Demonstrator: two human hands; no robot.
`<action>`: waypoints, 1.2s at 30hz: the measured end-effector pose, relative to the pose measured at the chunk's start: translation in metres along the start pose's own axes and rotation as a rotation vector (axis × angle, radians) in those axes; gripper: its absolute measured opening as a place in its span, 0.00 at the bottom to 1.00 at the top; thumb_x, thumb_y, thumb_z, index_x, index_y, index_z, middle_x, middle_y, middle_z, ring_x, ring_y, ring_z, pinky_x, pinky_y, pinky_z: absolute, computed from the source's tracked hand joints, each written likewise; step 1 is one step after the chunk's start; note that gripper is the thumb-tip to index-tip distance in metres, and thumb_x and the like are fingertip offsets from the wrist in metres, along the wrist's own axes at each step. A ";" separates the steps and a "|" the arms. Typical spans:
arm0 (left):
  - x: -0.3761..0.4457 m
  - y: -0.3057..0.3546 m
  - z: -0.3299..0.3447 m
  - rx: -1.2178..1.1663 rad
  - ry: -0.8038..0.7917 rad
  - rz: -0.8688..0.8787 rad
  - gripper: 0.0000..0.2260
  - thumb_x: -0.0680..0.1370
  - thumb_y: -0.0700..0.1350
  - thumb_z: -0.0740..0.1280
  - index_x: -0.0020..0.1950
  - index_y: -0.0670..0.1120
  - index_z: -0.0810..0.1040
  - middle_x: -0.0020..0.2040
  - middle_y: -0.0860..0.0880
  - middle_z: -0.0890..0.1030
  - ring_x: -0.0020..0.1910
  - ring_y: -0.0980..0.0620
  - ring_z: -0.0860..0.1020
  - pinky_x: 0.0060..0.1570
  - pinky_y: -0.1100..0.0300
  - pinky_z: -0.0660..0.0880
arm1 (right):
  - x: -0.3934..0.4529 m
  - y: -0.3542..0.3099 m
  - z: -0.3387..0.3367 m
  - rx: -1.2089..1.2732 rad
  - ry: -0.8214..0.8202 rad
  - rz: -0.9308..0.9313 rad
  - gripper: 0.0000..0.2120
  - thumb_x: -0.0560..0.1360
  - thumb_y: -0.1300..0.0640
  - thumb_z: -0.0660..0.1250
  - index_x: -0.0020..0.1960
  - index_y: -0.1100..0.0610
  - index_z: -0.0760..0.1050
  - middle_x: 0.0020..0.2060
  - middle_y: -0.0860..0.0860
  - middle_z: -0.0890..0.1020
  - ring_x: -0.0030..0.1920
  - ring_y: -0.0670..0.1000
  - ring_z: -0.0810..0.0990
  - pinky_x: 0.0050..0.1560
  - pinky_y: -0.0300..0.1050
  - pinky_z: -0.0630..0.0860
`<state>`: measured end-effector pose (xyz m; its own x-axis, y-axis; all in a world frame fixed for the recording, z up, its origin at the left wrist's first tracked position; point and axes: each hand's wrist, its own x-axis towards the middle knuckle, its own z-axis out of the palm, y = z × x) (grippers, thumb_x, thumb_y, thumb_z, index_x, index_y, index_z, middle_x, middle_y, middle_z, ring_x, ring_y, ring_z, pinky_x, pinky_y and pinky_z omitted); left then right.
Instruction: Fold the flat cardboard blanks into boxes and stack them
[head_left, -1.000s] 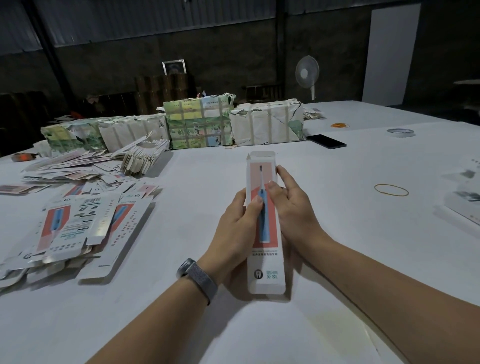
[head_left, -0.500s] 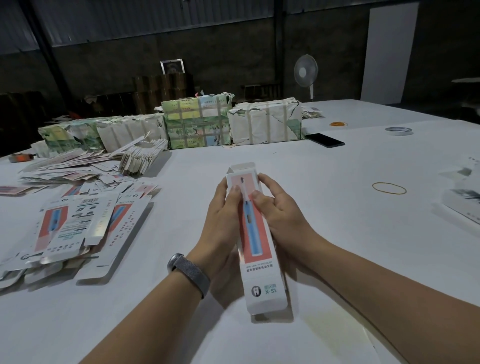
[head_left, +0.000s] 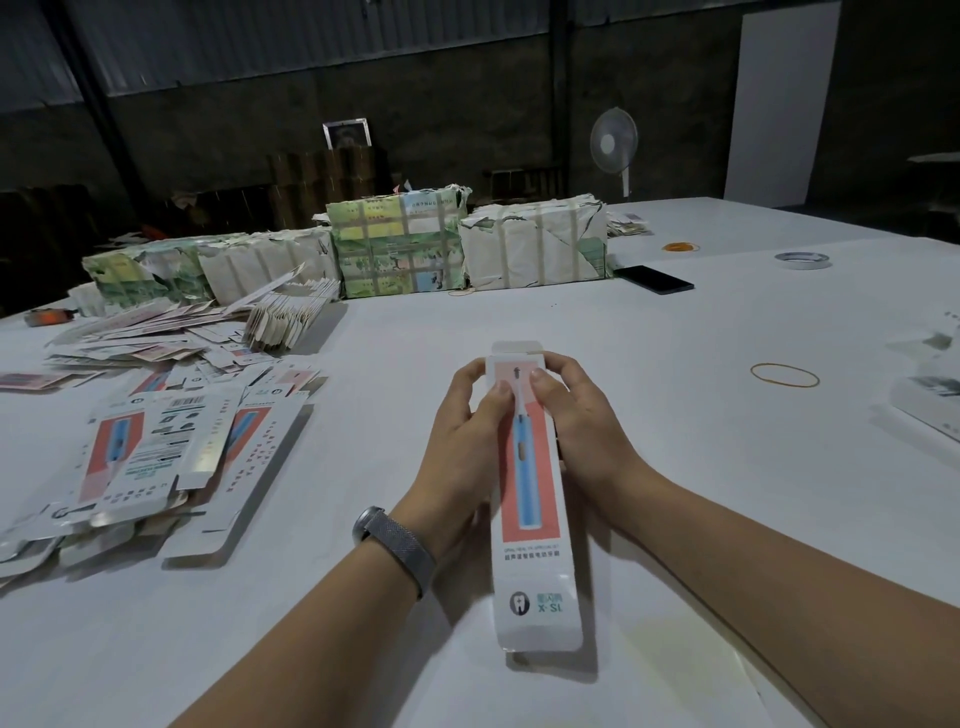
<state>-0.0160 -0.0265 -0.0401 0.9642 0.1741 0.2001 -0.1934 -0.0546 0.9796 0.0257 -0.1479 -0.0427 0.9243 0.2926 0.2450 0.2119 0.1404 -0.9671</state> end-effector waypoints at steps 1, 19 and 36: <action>0.000 0.000 0.000 0.009 0.001 -0.005 0.13 0.85 0.54 0.59 0.69 0.57 0.70 0.43 0.52 0.86 0.40 0.49 0.87 0.36 0.61 0.81 | 0.000 0.000 0.000 0.000 0.002 0.002 0.09 0.84 0.50 0.57 0.62 0.48 0.72 0.50 0.53 0.85 0.43 0.54 0.87 0.46 0.47 0.84; -0.003 -0.001 0.001 0.068 -0.060 -0.036 0.05 0.84 0.56 0.58 0.59 0.59 0.68 0.39 0.53 0.86 0.36 0.50 0.86 0.34 0.63 0.80 | 0.001 0.000 -0.003 -0.091 0.089 -0.045 0.06 0.84 0.53 0.60 0.51 0.53 0.74 0.46 0.56 0.83 0.44 0.56 0.85 0.47 0.49 0.83; -0.001 -0.004 -0.001 0.043 -0.079 -0.059 0.04 0.85 0.54 0.59 0.59 0.59 0.68 0.37 0.52 0.85 0.35 0.50 0.86 0.32 0.64 0.79 | 0.002 -0.002 -0.003 -0.130 0.074 -0.091 0.08 0.83 0.59 0.62 0.50 0.46 0.75 0.49 0.51 0.83 0.48 0.58 0.84 0.51 0.52 0.83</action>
<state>-0.0164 -0.0260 -0.0438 0.9853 0.0999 0.1384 -0.1298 -0.0886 0.9876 0.0279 -0.1509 -0.0408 0.9195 0.2128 0.3306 0.3303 0.0380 -0.9431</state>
